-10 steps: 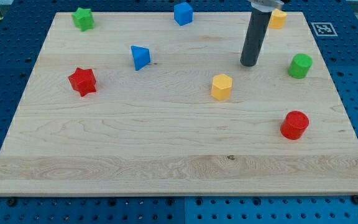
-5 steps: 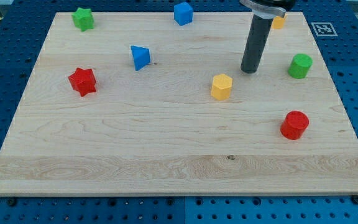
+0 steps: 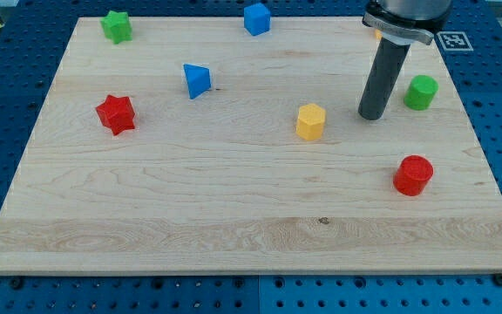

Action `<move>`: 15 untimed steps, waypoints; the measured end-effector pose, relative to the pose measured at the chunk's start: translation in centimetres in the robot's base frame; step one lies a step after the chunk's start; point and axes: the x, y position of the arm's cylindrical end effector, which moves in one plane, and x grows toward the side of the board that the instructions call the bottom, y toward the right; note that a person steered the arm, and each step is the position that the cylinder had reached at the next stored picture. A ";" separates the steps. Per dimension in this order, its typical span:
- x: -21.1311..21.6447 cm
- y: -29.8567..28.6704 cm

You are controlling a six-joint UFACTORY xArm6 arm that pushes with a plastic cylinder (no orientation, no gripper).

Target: Put the red circle to the bottom of the yellow hexagon

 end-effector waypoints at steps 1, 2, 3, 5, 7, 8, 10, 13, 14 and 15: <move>1.1 0.0; 1.5 0.0; 1.8 0.0; 2.2 1.3; 4.1 2.9; 4.1 3.3; 4.1 5.1; 4.6 6.2; 7.3 6.1; 7.9 7.0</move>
